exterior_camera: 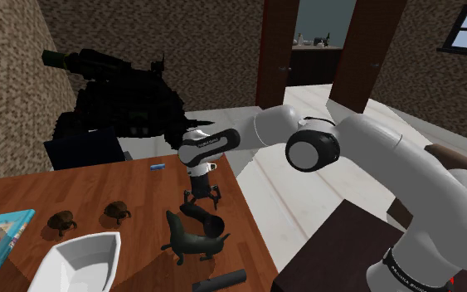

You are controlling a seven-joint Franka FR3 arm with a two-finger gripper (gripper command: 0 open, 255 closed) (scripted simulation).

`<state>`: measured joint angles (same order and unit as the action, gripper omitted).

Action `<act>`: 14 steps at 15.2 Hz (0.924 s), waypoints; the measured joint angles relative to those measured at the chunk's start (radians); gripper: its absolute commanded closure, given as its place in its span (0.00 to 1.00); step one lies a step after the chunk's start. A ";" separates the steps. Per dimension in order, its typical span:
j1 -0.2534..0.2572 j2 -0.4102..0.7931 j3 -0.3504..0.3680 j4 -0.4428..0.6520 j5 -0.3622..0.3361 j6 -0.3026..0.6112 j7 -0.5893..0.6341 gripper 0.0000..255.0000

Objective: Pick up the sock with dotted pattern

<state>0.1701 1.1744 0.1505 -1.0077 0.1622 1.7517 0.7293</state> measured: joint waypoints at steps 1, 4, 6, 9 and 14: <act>0.003 0.023 0.000 0.028 0.001 -0.006 0.003 0.00; 0.008 0.080 0.000 0.093 -0.001 -0.016 0.005 0.00; 0.011 0.110 -0.001 0.121 -0.002 -0.013 0.004 0.00; 0.013 0.143 -0.002 0.152 -0.003 -0.012 0.001 1.00; 0.013 0.149 -0.002 0.160 -0.004 -0.014 0.000 1.00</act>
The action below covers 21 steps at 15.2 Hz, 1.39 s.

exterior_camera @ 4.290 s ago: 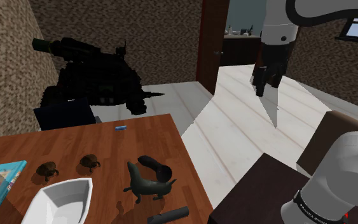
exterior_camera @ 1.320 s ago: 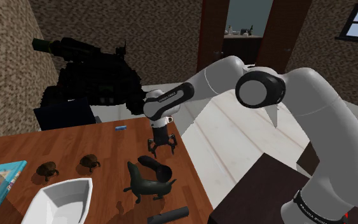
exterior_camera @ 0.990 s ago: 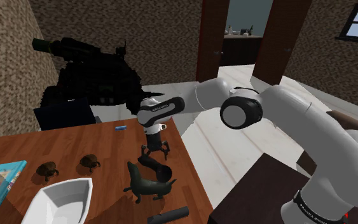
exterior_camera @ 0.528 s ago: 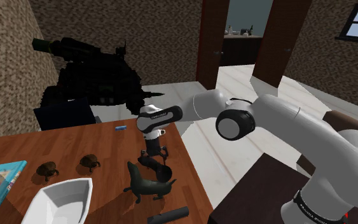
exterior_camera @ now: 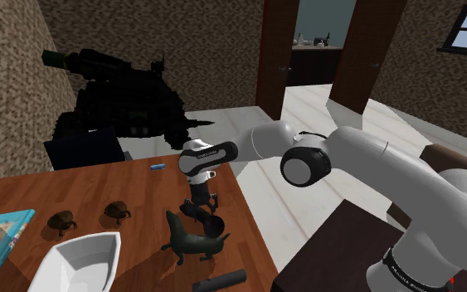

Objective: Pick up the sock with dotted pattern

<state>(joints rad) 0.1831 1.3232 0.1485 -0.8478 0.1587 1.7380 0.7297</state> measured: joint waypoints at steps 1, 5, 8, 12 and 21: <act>0.000 0.000 0.000 0.000 0.000 0.000 0.000 1.00; 0.000 0.001 0.000 0.002 0.000 -0.002 0.001 1.00; -0.001 -0.029 0.001 -0.030 0.001 0.000 0.004 1.00; -0.006 -0.080 0.002 -0.071 0.003 -0.009 0.007 1.00; -0.015 -0.191 0.006 -0.156 0.009 -0.033 0.017 1.00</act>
